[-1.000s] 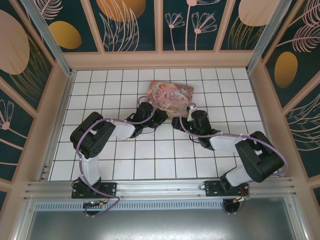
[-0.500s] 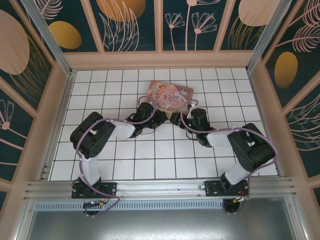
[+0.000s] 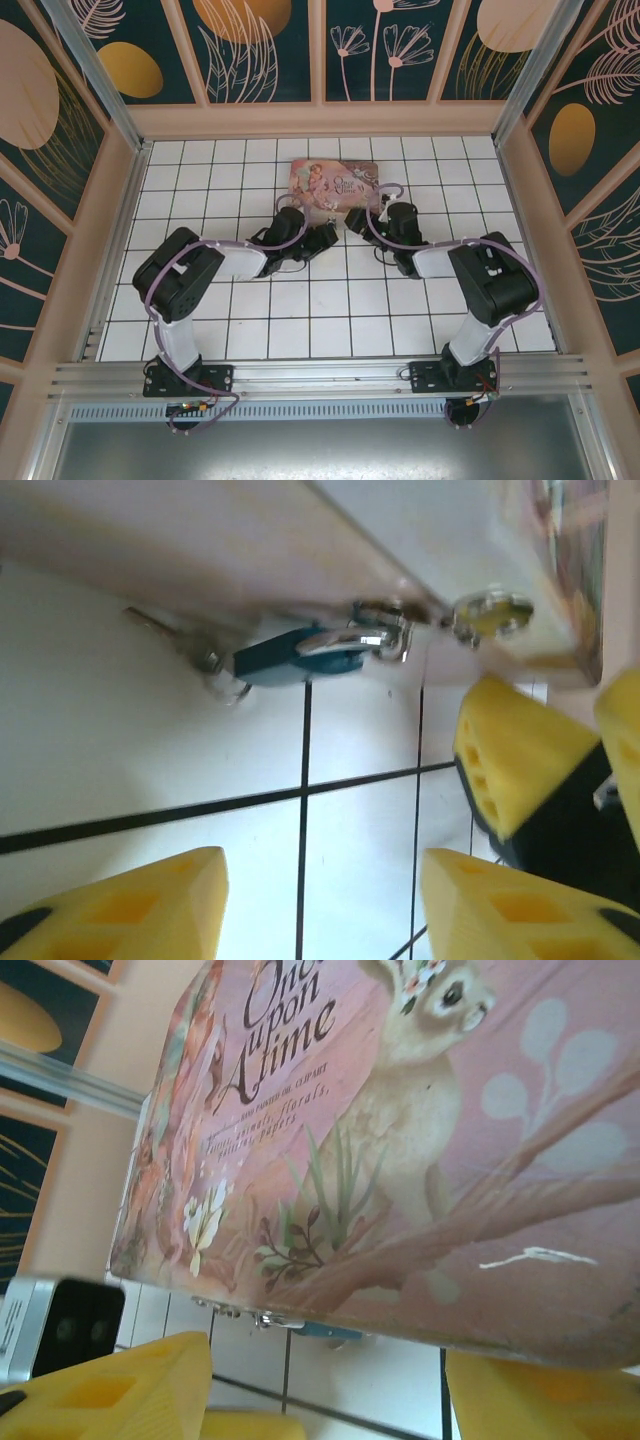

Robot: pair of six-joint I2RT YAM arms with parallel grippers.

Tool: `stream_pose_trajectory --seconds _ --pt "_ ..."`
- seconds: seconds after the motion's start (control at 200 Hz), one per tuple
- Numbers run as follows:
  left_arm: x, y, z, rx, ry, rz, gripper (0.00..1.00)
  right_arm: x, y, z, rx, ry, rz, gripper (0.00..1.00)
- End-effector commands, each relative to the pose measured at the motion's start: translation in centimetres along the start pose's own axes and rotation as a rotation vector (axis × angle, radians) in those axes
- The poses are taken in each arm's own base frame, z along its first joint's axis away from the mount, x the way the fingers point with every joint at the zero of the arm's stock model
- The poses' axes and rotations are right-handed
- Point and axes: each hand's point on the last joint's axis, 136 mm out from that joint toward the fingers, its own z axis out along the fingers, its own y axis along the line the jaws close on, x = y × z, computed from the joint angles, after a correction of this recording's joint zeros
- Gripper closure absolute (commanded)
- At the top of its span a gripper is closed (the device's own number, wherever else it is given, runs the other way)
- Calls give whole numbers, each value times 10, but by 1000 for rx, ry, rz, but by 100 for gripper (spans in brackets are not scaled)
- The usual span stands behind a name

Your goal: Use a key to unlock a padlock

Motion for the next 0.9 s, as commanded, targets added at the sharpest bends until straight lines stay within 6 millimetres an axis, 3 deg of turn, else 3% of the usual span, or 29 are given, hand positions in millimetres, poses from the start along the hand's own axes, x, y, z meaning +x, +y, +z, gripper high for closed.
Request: stream_pose_trajectory --seconds 0.0,0.13,0.18,0.29,0.53,0.706,0.726,0.891 --pt "-2 -12 -18 5 -20 36 39 -26 7 9 -41 -43 2 36" --pt "-11 -16 -30 -2 -57 45 31 -41 4 14 -46 -54 3 37" --pt "-19 -29 -41 18 -87 58 27 -46 3 13 -45 -60 -2 37" --pt "-36 -37 -52 8 -133 88 22 -44 7 5 -65 -56 -23 37" --pt "-79 -46 -76 -44 -256 162 11 -16 11 -17 -107 -26 -97 38" --pt "-100 -40 -85 -82 -304 169 10 4 7 -7 -130 11 -141 39" --pt "-108 -51 -89 -62 -323 173 10 6 7 -5 -136 15 -145 39" --pt "-115 -52 -90 -54 -331 166 10 15 5 12 -159 23 -165 39"
